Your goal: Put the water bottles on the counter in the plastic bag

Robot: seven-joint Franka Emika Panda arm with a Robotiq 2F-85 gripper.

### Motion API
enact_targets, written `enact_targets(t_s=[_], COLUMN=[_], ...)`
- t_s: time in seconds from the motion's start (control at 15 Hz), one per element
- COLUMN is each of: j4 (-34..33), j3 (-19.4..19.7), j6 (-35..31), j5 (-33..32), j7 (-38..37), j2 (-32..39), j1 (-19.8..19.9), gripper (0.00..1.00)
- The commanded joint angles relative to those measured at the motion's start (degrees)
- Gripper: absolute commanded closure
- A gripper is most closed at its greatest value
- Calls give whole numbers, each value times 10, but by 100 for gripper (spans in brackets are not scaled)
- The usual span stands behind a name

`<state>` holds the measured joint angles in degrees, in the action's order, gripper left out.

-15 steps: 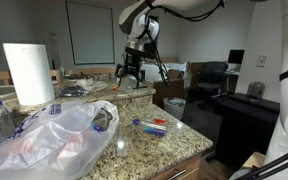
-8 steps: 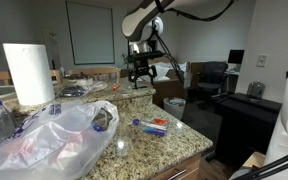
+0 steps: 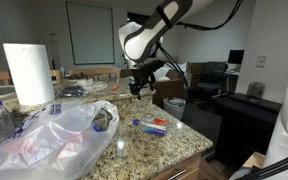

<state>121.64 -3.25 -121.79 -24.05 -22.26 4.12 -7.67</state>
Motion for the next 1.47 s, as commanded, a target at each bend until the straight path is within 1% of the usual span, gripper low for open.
enact_targets(t_s=[0.0, 0.13, 0.33, 0.53, 0.67, 0.93, 1.13, 1.27, 1.4], j4=[11, -19, -72, -130, -167, -220, -247, -255, -267], j3=[-17, -27, -38, -47, -54, -53, -49, -44, -42], j6=[-65, -66, -25, 38, 90, 202, 260, 267, 261], j5=[12, 33, 58, 68, 74, 57, 56, 54, 59], j7=[81, 147, 244, 313, 343, 321, 300, 279, 265], j2=[-6, 15, 53, 104, 136, 179, 205, 221, 242], j1=[0, 0, -2, -6, -10, -32, -42, -45, -45], gripper=[0, 0, 0, 0, 0, 0, 0, 0, 0])
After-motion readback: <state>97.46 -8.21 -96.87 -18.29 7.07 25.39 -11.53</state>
